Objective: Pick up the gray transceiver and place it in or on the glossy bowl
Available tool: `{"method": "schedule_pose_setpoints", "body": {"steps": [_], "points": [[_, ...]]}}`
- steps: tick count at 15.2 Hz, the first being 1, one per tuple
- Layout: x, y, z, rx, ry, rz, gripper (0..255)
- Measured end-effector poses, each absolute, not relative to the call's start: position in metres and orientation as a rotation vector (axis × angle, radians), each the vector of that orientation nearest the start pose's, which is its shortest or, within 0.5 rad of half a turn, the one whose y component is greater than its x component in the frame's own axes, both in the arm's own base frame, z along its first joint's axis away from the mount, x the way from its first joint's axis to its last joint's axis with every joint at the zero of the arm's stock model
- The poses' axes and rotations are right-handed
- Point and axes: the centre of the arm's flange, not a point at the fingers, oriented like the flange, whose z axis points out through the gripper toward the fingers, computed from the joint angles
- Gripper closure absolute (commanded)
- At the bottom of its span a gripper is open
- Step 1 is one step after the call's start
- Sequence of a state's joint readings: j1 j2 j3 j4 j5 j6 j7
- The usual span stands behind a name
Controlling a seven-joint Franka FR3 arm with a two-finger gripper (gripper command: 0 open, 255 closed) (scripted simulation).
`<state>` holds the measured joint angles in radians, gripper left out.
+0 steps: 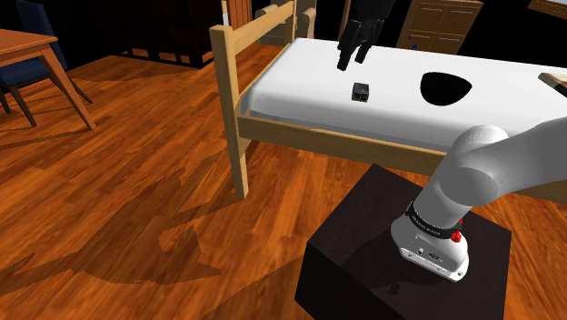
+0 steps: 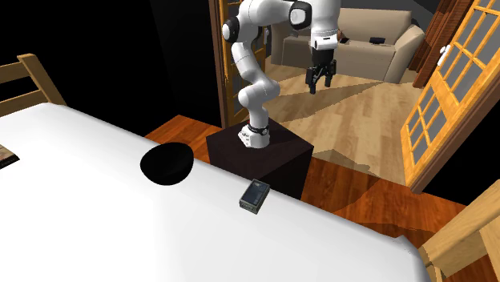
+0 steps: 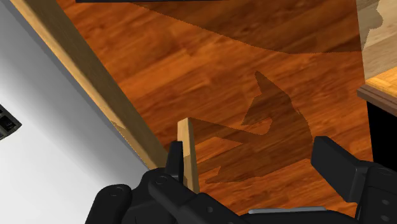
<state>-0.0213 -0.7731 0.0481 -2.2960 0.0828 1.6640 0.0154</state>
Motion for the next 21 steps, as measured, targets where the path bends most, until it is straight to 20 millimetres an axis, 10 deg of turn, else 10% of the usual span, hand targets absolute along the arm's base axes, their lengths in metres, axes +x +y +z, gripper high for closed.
{"method": "schedule_pose_setpoints", "body": {"steps": [21], "points": [[0.409,-0.178,0.506,-3.062,0.535,-0.091,0]]}}
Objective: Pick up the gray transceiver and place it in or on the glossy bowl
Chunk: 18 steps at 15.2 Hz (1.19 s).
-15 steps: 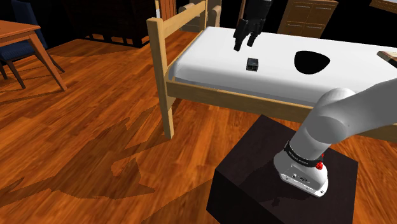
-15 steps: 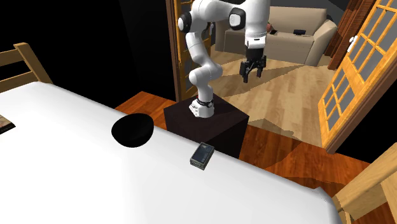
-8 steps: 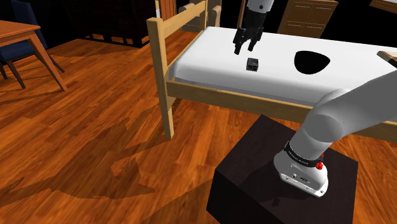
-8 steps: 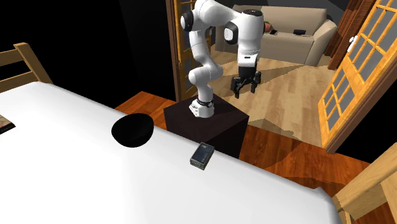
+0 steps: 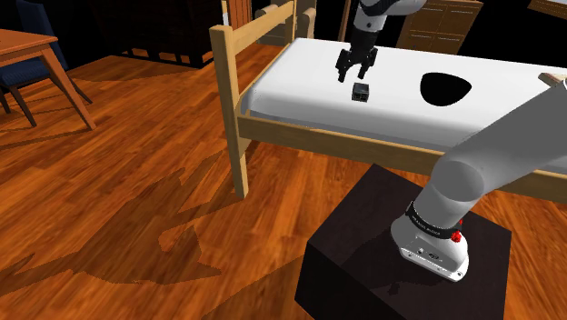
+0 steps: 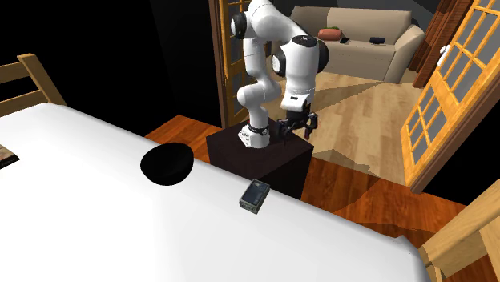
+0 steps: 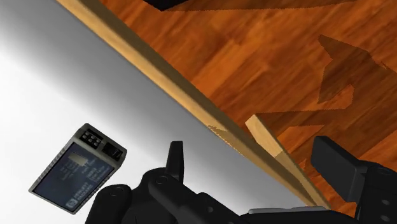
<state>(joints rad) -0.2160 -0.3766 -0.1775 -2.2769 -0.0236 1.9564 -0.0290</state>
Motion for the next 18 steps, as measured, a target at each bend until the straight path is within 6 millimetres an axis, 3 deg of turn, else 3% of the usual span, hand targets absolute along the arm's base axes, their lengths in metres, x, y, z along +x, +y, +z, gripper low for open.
{"method": "schedule_pose_setpoints", "body": {"steps": [8,14,18], "points": [[0.427,-0.269,0.454,-3.026,0.758,-0.038,0],[0.427,-0.337,0.415,-2.987,0.922,0.002,0],[0.426,-0.347,0.395,-2.981,0.947,0.009,0]]}}
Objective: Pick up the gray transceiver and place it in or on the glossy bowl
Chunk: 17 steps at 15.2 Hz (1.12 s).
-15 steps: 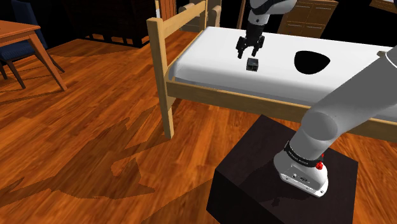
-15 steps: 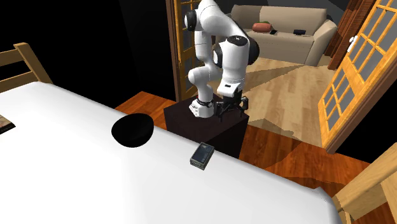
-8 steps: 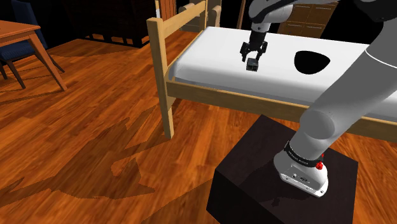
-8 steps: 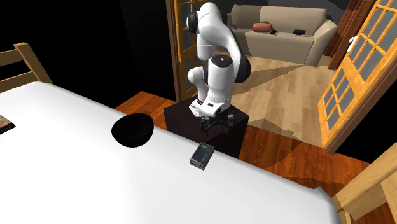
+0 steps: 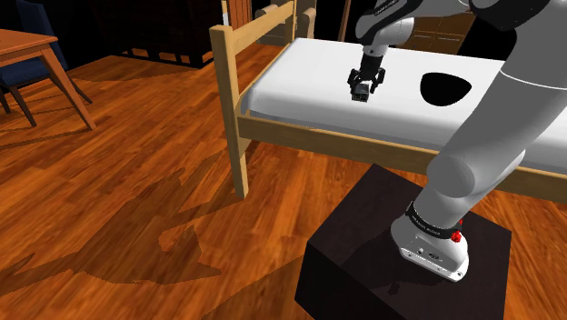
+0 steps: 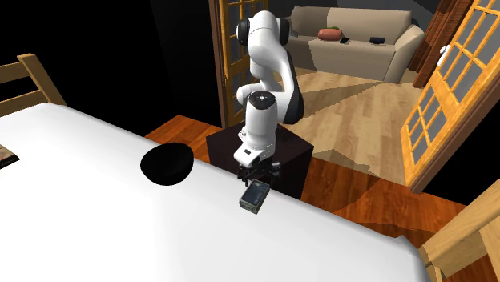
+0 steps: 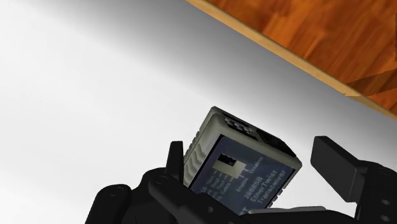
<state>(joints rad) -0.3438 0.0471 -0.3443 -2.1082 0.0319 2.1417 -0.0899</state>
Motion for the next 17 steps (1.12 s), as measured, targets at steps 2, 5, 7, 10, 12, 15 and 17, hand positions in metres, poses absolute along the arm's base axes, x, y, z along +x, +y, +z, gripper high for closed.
{"method": "schedule_pose_setpoints", "body": {"steps": [2,5,7,10,12,15,17], "points": [[0.425,-0.347,0.385,-2.98,0.948,0.009,0],[0.424,-0.347,0.374,-2.98,0.948,0.009,0],[0.425,-0.347,0.371,-2.98,0.949,0.009,0],[0.425,-0.347,0.371,-2.98,0.949,0.009,0],[0.425,-0.347,0.371,-2.98,0.949,0.009,255],[0.425,-0.347,0.371,-2.98,0.949,0.008,255],[0.425,-0.347,0.371,-2.98,0.949,0.008,255]]}}
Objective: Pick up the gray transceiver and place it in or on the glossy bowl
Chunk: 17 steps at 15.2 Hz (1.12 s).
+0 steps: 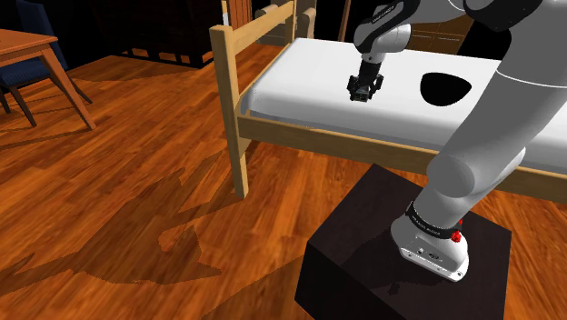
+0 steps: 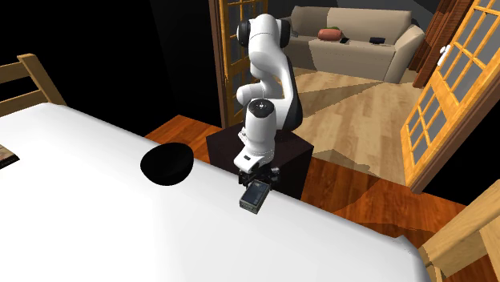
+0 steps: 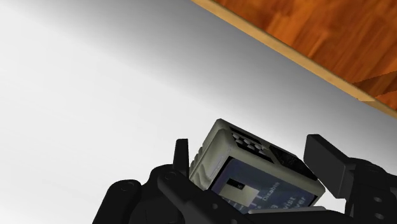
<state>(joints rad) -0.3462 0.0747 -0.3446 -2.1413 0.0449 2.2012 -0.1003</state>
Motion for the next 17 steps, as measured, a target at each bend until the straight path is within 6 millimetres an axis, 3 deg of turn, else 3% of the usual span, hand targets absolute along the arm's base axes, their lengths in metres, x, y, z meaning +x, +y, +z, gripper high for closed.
{"method": "schedule_pose_setpoints", "body": {"steps": [7,17], "points": [[0.425,-0.348,0.377,-2.98,0.948,0.009,255],[0.425,-0.346,0.429,-2.98,0.949,0.009,255]]}}
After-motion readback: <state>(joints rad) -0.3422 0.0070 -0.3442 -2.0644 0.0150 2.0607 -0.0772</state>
